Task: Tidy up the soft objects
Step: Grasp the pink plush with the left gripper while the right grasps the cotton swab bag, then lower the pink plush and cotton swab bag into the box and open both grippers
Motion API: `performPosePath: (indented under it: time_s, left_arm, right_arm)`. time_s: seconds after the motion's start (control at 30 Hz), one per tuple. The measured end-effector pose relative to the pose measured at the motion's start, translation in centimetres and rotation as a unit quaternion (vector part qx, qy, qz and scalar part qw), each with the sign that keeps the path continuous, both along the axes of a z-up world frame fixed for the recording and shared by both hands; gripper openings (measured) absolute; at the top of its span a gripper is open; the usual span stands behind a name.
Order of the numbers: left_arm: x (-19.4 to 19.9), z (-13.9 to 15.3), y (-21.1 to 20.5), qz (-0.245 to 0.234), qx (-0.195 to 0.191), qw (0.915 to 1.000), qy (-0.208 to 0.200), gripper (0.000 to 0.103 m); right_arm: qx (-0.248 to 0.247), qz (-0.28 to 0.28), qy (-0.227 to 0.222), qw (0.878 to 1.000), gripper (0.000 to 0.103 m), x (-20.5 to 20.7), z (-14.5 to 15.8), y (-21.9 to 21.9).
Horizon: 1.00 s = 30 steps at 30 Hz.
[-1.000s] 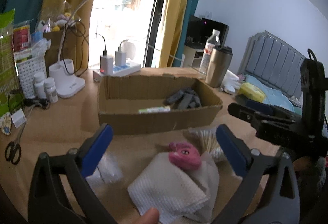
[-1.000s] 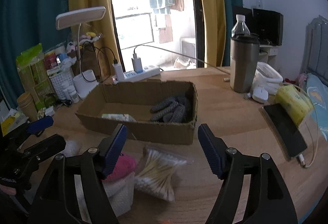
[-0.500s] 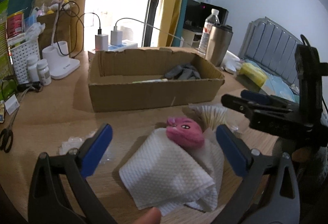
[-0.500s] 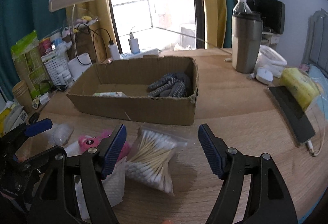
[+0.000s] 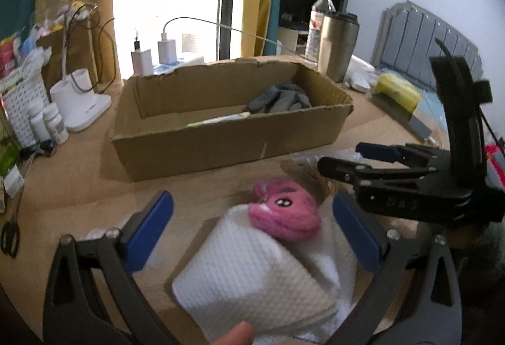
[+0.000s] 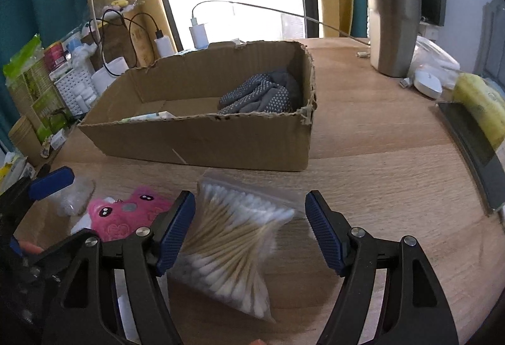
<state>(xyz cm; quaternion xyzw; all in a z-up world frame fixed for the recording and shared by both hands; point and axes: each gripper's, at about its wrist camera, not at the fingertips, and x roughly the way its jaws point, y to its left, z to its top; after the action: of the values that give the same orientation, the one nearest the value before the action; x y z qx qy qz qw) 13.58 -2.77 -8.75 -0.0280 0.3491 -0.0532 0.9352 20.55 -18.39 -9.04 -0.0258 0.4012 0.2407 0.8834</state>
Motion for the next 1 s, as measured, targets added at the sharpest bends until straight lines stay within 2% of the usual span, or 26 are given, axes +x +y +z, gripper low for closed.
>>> performPosePath:
  time_s: [0.17, 0.33, 0.43, 0.47, 0.5, 0.57, 0.67, 0.8, 0.9, 1.0]
  left_arm:
    - [1.0, 0.1, -1.5, -0.012, 0.029, 0.9995, 0.002, 0.102]
    - [2.0, -0.4, -2.6, -0.024, 0.047, 0.9984, 0.021, 0.101]
    - [2.4, -0.8, -2.9, -0.024, 0.054, 0.9977, 0.034, 0.101]
    - [2.5, -0.8, -3.0, -0.026, 0.053, 0.9976, 0.036, 0.096]
    - [2.5, -0.8, -3.1, -0.029, 0.055, 0.9973, 0.039, 0.086]
    - [2.7, -0.9, -3.5, -0.035, 0.065, 0.9963, 0.044, 0.081]
    - [3.0, -1.1, -4.2, -0.047, 0.077, 0.9945, 0.053, 0.058]
    - [3.4, -1.6, -4.7, -0.058, 0.084, 0.9922, 0.071, 0.049]
    - [3.5, -1.9, -4.5, -0.059, 0.077, 0.9916, 0.085, 0.048]
    - [3.3, -1.5, -4.3, -0.060, 0.068, 0.9926, 0.080, 0.045]
  right_arm:
    - [-0.006, 0.009, 0.010, 1.000, 0.069, 0.4, -0.3, 0.0]
    - [0.004, 0.019, 0.009, 1.000, 0.057, 0.3, -0.3, -0.8]
    - [0.009, 0.015, 0.006, 1.000, 0.054, 0.3, -0.2, -1.6]
    - [0.010, 0.014, 0.005, 1.000, 0.054, 0.3, -0.1, -1.8]
    - [0.012, 0.011, 0.004, 1.000, 0.053, 0.4, -0.1, -2.1]
    - [0.016, 0.005, 0.001, 1.000, 0.051, 0.4, 0.0, -2.9]
    - [0.023, -0.001, -0.002, 1.000, 0.050, 0.5, 0.1, -3.7]
    - [0.036, -0.005, -0.004, 0.999, 0.050, 0.5, 0.3, -4.6]
    - [0.040, -0.007, -0.007, 0.999, 0.050, 0.4, 0.4, -4.8]
    - [0.042, -0.007, -0.011, 0.999, 0.050, 0.2, 0.6, -4.9]
